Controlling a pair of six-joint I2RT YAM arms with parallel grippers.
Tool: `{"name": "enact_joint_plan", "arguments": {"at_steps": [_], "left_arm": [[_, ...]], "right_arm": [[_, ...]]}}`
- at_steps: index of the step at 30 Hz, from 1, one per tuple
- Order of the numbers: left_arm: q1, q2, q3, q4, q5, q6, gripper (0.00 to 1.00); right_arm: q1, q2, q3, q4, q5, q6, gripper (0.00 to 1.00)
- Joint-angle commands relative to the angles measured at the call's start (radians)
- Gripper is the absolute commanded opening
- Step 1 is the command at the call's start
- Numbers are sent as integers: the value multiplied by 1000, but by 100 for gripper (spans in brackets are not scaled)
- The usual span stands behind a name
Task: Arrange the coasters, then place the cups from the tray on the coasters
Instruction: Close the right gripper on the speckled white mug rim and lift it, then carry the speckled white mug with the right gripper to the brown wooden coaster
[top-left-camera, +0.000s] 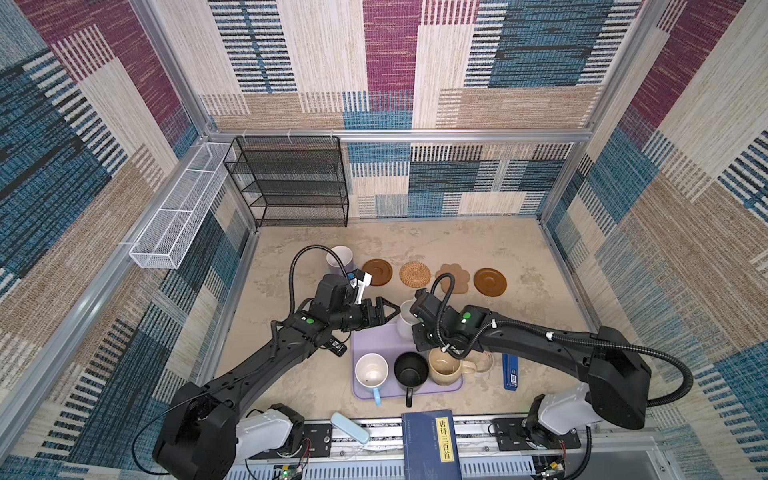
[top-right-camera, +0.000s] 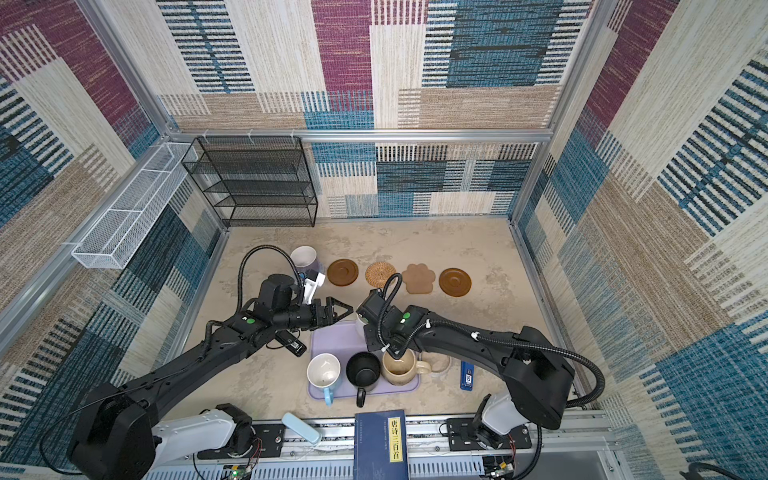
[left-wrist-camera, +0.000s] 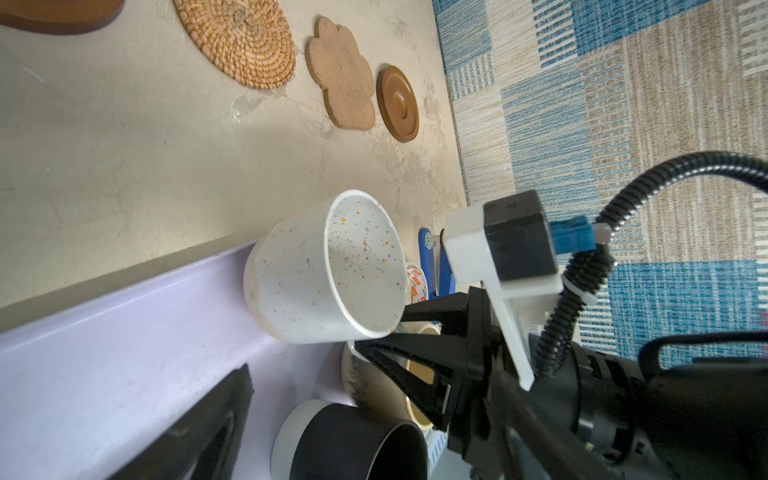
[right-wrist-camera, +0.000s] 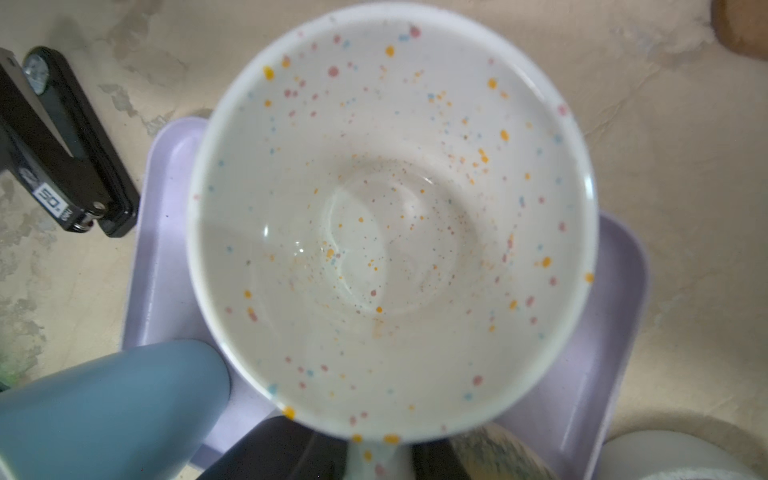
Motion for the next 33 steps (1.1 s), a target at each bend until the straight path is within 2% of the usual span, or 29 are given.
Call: {"name": "enact_joint_plan", "arguments": {"at_steps": [1,7,11,15,23,31,33], "left_arm": [[1,-21,-12,74,-31,-50,92],[1,-66,-28,95,-94,-96,98],[15,-80,-7,49,-162,-89,100],[47,-87,24,9,-190,-84,100],[160,-86,66,-108,-249,-32,100],[247,-35,71,-44,-173,8,99],[252,-16,93,-77,-231,37,98]], "right_arm": [[0,-34,7,81,31,-8,0],[0,-46,40,70,64,-26,0],[-8,-2,111,60,101,-63,0],[-35,61,200,67,90,-107,0],[-117,247,419,63,59,-191,0],[-188,471,663,44,19,-247,0],[-198,524,720,36,11,-257,0]]}}
